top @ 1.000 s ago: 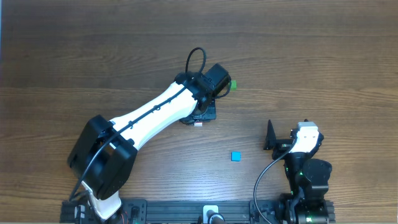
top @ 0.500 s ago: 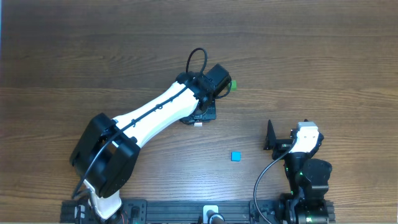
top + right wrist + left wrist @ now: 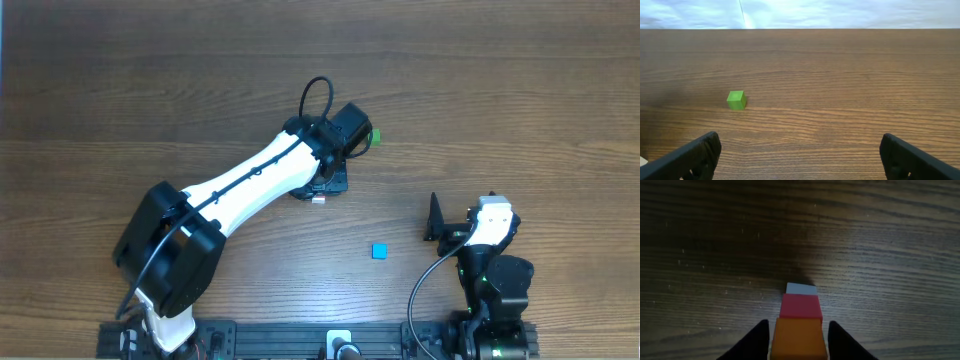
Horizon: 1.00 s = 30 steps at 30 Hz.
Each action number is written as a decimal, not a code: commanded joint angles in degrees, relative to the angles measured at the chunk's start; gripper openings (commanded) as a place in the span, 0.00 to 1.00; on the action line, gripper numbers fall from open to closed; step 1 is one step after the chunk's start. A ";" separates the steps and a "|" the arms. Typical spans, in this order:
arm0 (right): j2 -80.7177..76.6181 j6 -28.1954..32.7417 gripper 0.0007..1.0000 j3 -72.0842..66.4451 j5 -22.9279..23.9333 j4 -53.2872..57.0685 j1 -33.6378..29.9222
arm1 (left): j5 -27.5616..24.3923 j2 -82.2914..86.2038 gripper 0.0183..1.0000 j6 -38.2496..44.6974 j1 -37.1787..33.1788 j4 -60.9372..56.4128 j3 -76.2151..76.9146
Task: Stack Cubes
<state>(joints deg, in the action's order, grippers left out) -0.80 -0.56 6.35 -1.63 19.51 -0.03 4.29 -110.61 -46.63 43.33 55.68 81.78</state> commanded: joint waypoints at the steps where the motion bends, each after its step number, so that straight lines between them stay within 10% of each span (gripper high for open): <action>1: 0.44 0.20 0.99 -0.44 -0.46 0.02 -0.35 | 0.98 -0.94 0.44 -0.50 -0.04 -0.20 1.22; 5: 0.44 0.20 0.99 -0.44 -0.46 0.02 -0.35 | 0.98 -0.94 0.60 -0.50 -0.04 -0.20 1.22; 7: 0.44 0.22 0.99 -0.44 -0.46 0.02 -0.35 | 1.16 -0.52 0.99 -0.52 -0.02 -0.17 1.22; 17: 0.44 0.20 0.99 -0.44 -0.48 0.02 -0.35 | 11.58 16.98 1.00 -0.50 -1.44 -2.32 1.22; 30: 0.44 0.22 0.99 -0.44 -0.46 0.02 -0.35 | 9.25 41.11 1.00 16.48 -23.43 -14.88 -5.60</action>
<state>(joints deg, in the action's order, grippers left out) -0.80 -0.58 6.35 -1.63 19.51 -0.03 15.05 -75.13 -38.37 25.10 44.45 80.93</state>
